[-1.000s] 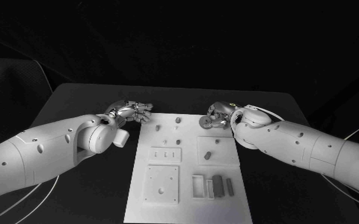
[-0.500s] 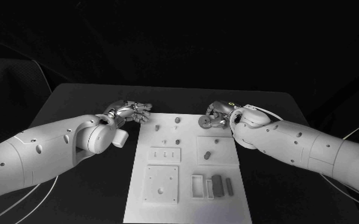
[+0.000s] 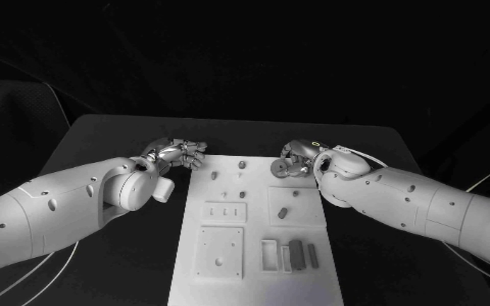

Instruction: Assemble the parts on the task board

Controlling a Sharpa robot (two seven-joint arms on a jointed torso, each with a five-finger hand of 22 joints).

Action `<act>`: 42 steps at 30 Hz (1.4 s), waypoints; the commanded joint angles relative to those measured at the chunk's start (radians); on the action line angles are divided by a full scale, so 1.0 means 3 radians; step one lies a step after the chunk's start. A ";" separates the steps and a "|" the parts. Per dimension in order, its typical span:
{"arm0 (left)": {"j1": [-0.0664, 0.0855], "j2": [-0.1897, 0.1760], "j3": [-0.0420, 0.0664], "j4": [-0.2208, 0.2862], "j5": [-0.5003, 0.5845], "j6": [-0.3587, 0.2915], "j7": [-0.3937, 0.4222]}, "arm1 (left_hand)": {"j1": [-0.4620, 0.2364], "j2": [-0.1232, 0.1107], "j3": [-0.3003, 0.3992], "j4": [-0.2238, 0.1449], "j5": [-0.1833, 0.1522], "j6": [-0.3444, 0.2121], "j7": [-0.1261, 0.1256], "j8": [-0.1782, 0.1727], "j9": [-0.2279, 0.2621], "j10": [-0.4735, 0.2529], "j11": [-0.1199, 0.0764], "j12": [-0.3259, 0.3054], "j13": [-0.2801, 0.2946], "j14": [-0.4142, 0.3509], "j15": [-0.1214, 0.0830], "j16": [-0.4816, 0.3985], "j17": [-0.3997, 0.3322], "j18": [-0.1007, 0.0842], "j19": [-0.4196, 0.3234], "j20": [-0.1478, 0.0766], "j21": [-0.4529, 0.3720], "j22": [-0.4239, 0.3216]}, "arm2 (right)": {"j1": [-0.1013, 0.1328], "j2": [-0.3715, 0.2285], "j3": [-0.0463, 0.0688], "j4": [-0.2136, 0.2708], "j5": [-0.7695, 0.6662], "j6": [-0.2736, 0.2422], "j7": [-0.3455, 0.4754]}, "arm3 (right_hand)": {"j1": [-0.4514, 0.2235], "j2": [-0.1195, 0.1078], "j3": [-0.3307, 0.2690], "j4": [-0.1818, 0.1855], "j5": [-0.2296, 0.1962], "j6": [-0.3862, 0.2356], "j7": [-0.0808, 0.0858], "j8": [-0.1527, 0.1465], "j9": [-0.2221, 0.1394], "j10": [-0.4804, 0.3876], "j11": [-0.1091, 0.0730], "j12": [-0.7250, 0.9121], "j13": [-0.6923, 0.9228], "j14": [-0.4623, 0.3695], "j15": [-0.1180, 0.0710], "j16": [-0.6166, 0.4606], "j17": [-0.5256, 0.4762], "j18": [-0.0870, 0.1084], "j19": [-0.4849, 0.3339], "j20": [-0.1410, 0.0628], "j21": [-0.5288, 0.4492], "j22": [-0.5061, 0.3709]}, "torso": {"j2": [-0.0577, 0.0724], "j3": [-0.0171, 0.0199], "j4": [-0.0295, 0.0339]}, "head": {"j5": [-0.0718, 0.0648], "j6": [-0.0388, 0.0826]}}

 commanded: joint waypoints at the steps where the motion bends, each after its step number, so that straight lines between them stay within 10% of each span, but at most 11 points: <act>1: 0.0001 0.0003 0.0002 0.0005 -0.0009 0.0039 0.0023 | -0.0007 0.0019 -0.0010 0.0006 0.0012 -0.0028 0.0002 -0.0014 -0.0005 -0.0026 0.0007 -0.0017 -0.0004 0.0004 0.0011 -0.0022 0.0004 0.0063 -0.0003 0.0011 -0.0021 -0.0006 | -0.0037 -0.0024 -0.0026 0.0032 -0.0087 0.0125 -0.0076 | -0.0038 0.0004 -0.0010 0.0016 0.0003 0.0237 0.0118 0.0040 0.0106 0.0032 -0.0007 0.0024 0.0000 0.0024 -0.0006 0.0014 -0.0006 0.0029 0.0007 0.0006 0.0376 0.0006 | -0.0001 -0.0002 0.0000 | 0.0005 0.0004; 42: 0.0002 -0.0012 0.0001 0.0033 -0.0027 -0.0036 0.0044 | 0.0000 0.0027 -0.0007 0.0006 0.0012 -0.0025 0.0002 -0.0016 -0.0006 -0.0022 0.0007 -0.0018 -0.0003 0.0007 0.0011 -0.0025 0.0005 0.0064 -0.0002 0.0011 -0.0022 -0.0006 | 0.0107 0.0112 -0.0023 0.0821 -0.0735 -0.0118 -0.0270 | -0.0092 -0.0052 -0.0047 0.0035 0.0006 0.0289 0.0113 0.0057 0.0119 0.0082 -0.0019 0.0034 -0.0009 0.0066 -0.0013 0.0032 -0.0015 0.0033 0.0036 0.0007 0.0391 0.0014 | 0.0002 -0.0002 -0.0005 | 0.0070 0.0067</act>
